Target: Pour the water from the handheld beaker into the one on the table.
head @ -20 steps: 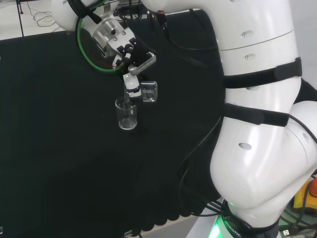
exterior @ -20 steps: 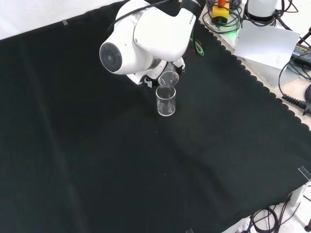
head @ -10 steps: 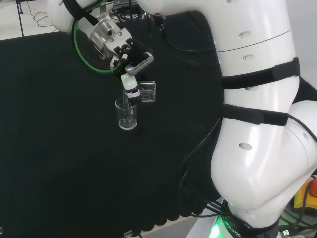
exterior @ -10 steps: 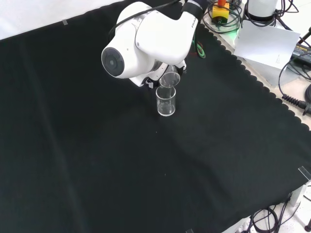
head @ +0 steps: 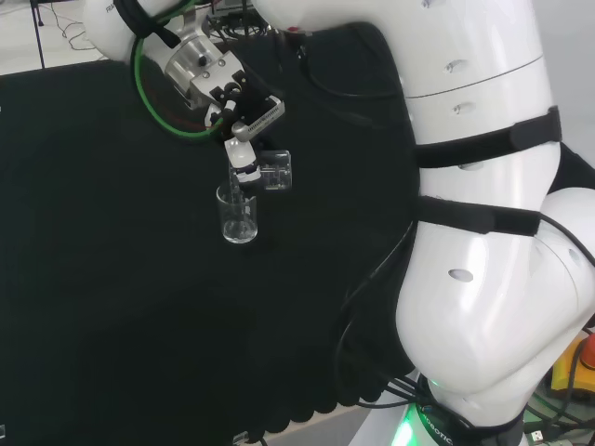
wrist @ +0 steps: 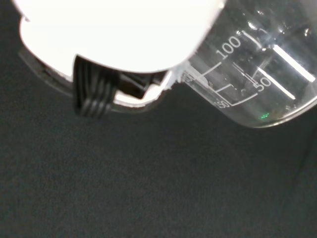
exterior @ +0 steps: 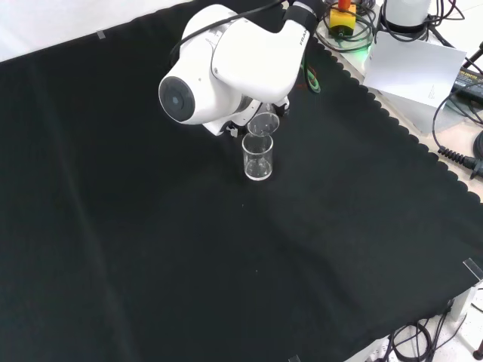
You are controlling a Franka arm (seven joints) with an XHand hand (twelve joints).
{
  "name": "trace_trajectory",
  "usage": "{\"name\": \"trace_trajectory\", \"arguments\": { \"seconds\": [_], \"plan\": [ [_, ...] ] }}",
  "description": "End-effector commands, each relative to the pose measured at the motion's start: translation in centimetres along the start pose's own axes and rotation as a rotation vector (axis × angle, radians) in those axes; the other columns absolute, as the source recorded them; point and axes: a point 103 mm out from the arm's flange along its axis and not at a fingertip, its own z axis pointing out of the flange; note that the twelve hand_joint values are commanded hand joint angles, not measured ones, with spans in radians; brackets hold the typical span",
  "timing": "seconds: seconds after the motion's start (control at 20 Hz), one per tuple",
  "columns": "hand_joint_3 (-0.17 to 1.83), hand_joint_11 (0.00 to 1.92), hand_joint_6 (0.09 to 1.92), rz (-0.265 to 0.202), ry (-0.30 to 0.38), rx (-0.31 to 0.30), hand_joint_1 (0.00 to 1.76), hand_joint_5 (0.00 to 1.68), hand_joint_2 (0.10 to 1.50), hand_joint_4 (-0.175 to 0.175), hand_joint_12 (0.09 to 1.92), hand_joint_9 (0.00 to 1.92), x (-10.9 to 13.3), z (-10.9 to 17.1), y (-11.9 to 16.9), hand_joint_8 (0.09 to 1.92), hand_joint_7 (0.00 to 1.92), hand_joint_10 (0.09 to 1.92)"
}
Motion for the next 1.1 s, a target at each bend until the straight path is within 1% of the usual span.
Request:
{"name": "trace_trajectory", "arguments": {
  "seconds": [0.05, 0.5, 0.7, 0.85, 1.1],
  "plan": [
    [1.07, 1.14, 0.97, 0.026, -0.007, 0.006, 1.32, 1.15, 0.45, -0.163, 0.84, 1.48, -0.03, -0.08, -0.05, 0.88, 1.36, 0.88],
    [1.07, 1.14, 0.97, 0.049, -0.02, 0.024, 1.32, 1.15, 0.46, -0.165, 0.84, 1.48, -0.07, -0.1, 0.01, 0.88, 1.36, 0.88],
    [1.07, 1.14, 0.97, 0.052, -0.028, 0.028, 1.32, 1.15, 0.46, -0.165, 0.85, 1.48, 0.15, -0.34, -0.16, 0.88, 1.36, 0.88],
    [1.07, 1.14, 0.97, 0.054, -0.034, 0.041, 1.32, 1.15, 0.46, -0.165, 0.85, 1.48, 0.33, -0.43, -0.23, 0.88, 1.36, 0.88],
    [1.06, 1.14, 0.97, 0.052, -0.04, 0.045, 1.32, 1.15, 0.46, -0.15, 0.85, 1.48, 0.48, -0.51, -0.32, 0.89, 1.35, 0.89]
  ]
}}
